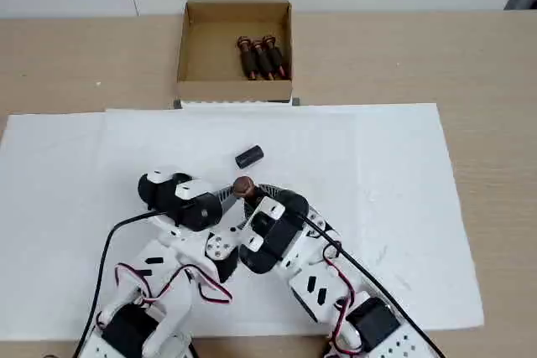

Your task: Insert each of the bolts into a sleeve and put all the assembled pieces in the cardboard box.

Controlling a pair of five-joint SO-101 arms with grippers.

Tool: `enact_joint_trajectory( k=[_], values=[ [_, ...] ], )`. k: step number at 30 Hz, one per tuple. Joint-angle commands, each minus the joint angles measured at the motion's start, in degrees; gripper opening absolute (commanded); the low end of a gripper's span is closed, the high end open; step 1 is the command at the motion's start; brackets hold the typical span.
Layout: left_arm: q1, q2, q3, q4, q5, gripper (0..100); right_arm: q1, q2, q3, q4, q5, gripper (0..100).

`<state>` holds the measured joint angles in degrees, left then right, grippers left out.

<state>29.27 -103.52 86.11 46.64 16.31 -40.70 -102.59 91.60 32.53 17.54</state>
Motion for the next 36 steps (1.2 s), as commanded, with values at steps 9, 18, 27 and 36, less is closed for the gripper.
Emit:
enact_joint_trajectory(
  k=[9, 18, 27, 36],
  values=[
    [-2.64, -0.53, -7.25, 5.45, -1.32, 17, -0.40, -0.48, -1.14, -1.80, 0.35, 0.3],
    [-3.43, -0.53, -12.35, 5.27, -1.58, 1, -0.22, -0.48, -1.14, -1.80, 0.00, 0.3],
    [-16.88, -0.44, -9.36, 5.89, -8.44, 1, 6.73, -0.48, -1.14, -1.27, -3.52, 0.3],
    [-26.29, -0.44, 1.45, 8.53, -15.65, 1, 15.08, 0.13, -6.68, 9.63, -16.35, 0.3]
  ],
)
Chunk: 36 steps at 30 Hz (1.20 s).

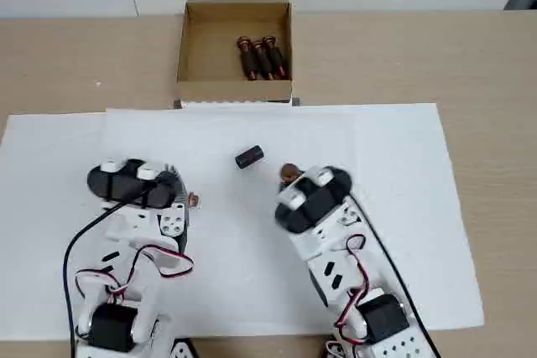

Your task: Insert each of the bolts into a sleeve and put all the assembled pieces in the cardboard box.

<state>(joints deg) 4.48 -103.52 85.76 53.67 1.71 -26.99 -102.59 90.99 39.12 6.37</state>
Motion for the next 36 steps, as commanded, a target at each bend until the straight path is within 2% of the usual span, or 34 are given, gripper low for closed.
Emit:
enact_joint_trajectory(
  k=[1, 4, 11, 19, 23, 29, 36],
  values=[
    [-1.67, -0.53, 2.59, 2.02, -1.14, 1, 1.63, 0.13, -7.12, 4.62, -6.77, 0.3],
    [-1.67, -0.53, 3.03, 4.04, -1.14, 1, 1.63, 0.13, -10.64, 8.31, -9.23, 0.3],
    [-1.67, -0.62, 8.48, 4.48, -1.05, 1, 1.63, 1.80, -18.64, 13.23, -9.49, 0.2],
    [-1.49, -0.62, 8.40, 4.48, -1.05, 1, 1.63, 23.43, -33.23, 13.67, -9.67, 0.2],
    [-1.58, -0.62, 8.31, 4.48, -1.05, 1, 1.71, 36.35, -39.56, 8.57, -9.67, 0.2],
    [-1.67, -0.62, 8.31, 4.48, -1.05, 1, 2.68, 57.45, -46.95, -6.81, -9.32, 0.2],
    [-1.67, -0.62, 8.31, 4.48, -1.05, 1, 5.14, 82.15, -65.41, -12.26, -9.49, 0.2]
  ],
)
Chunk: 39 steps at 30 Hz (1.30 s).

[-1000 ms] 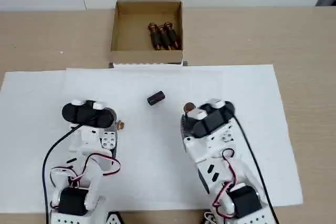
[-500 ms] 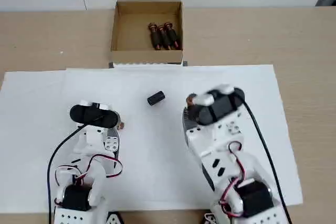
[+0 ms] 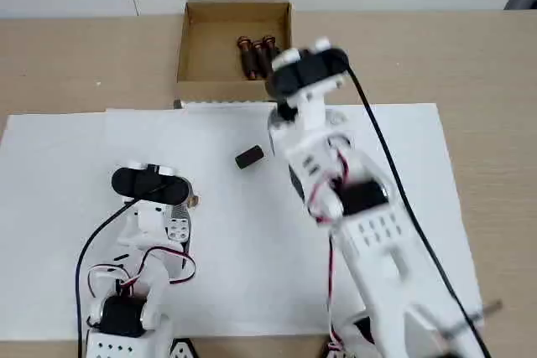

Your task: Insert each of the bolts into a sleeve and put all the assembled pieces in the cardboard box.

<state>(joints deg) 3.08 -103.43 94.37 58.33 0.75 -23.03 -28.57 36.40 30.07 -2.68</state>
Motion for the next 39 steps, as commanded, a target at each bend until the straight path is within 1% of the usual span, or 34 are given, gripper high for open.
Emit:
enact_joint_trajectory(
  k=[1, 5, 16, 20, 24, 30, 32, 36, 39],
  values=[
    [-0.26, -0.70, -0.31, -0.18, -0.09, 1, 1.36, 11.30, -14.07, -4.00, -0.44, 0.2],
    [-0.26, -0.70, -0.31, -0.18, -0.09, 1, 2.33, 23.96, -27.16, -6.29, -0.26, 0.3],
    [-0.26, -0.70, -0.31, -0.18, -0.09, 1, 2.33, 56.84, -63.03, -6.55, -0.18, 0.3],
    [-0.26, -0.70, -0.31, -0.18, -0.09, 1, 2.33, 66.86, -72.88, -5.67, 0.00, 0.4],
    [-0.26, -0.70, -0.31, -0.18, -0.09, 1, 2.07, 73.36, -79.65, 0.22, 4.57, 0.5],
    [-0.26, -0.70, -0.31, -0.18, -0.09, 1, 2.07, 76.35, -84.75, 8.31, 5.10, 1.0],
    [-0.26, -0.70, -0.31, -0.18, -0.09, 1, 2.07, 76.35, -85.10, 10.15, 5.10, 5.4],
    [-0.26, -0.70, -0.31, -0.18, -0.09, 1, 2.07, 75.91, -85.19, 13.67, 5.10, 17.7],
    [-0.26, -0.70, -0.31, -0.18, -0.09, 1, 2.24, 75.82, -85.27, 14.37, 5.10, 17.8]
  ],
)
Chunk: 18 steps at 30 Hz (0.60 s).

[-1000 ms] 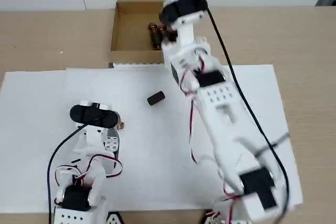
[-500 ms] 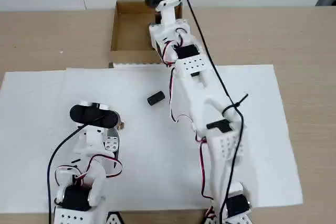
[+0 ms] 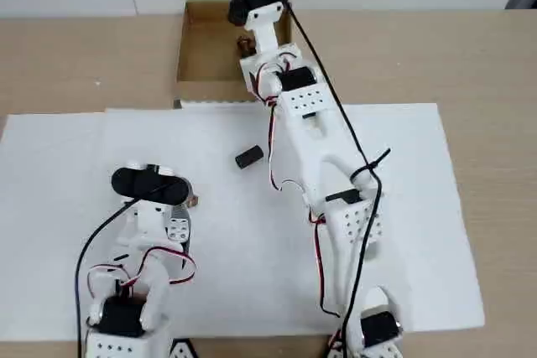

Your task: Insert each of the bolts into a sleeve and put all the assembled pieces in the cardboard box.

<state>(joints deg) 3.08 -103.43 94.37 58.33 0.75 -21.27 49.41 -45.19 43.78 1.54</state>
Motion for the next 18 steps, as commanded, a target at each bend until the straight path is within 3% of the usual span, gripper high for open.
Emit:
enact_joint_trajectory(
  k=[1, 6, 11, 18],
  values=[
    [-0.26, -0.70, -0.31, -0.18, -0.09, 1, 0.48, -2.24, -3.87, 0.66, 0.88, 16.9],
    [-0.26, -0.70, -0.31, -0.18, -0.09, 1, 0.31, -4.09, -9.05, 5.67, 0.62, 10.2],
    [-0.26, -0.70, -0.31, -0.18, -0.09, 1, -0.40, -8.04, -13.10, 18.07, 0.62, 0.1],
    [-0.26, -0.70, -0.31, -0.18, -0.09, 1, -0.66, -13.41, -17.67, 35.12, 0.53, 0.6]
  ],
)
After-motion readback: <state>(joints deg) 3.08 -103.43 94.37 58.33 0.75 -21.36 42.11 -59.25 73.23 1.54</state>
